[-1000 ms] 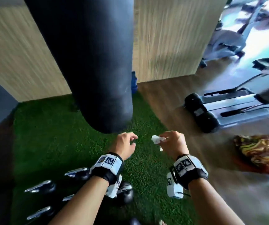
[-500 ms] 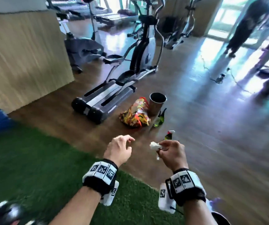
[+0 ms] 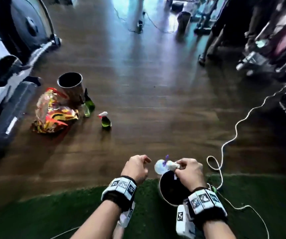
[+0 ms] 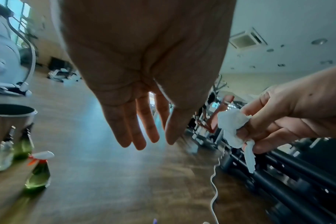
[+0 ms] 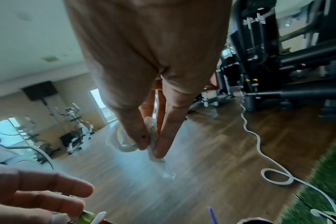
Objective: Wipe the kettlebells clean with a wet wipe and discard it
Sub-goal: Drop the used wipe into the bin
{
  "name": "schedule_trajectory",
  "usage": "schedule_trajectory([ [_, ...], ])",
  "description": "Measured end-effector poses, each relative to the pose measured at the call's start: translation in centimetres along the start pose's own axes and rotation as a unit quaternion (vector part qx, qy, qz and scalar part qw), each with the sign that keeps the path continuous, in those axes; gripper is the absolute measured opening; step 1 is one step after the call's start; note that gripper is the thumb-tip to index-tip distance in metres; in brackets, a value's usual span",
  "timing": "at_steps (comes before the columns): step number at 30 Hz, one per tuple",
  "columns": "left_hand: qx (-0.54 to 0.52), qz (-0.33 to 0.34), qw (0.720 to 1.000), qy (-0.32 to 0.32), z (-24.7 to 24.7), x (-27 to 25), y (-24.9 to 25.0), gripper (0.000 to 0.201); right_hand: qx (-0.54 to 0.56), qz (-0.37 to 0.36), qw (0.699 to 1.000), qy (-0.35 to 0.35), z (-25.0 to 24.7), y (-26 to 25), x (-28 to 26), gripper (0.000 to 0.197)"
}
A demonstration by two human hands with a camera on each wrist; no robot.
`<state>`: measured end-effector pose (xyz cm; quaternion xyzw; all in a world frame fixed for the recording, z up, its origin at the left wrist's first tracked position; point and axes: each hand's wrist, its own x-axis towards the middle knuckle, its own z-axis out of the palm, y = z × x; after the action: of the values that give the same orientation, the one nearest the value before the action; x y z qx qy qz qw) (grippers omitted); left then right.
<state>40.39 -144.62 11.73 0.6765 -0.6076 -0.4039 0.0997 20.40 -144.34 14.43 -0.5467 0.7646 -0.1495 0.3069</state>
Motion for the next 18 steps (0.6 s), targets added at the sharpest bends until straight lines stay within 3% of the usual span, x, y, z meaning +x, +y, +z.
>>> schedule_trajectory([
  [10,0.091,0.016,0.985,-0.145,19.2,16.7,-2.3,0.036,-0.001,0.199,0.980,-0.026,9.6,18.6,11.1,0.019],
  [18,0.129,-0.015,0.972,-0.197,31.9,22.5,-7.1,0.040,-0.033,0.239,0.967,-0.078,18.7,29.3,18.0,0.020],
])
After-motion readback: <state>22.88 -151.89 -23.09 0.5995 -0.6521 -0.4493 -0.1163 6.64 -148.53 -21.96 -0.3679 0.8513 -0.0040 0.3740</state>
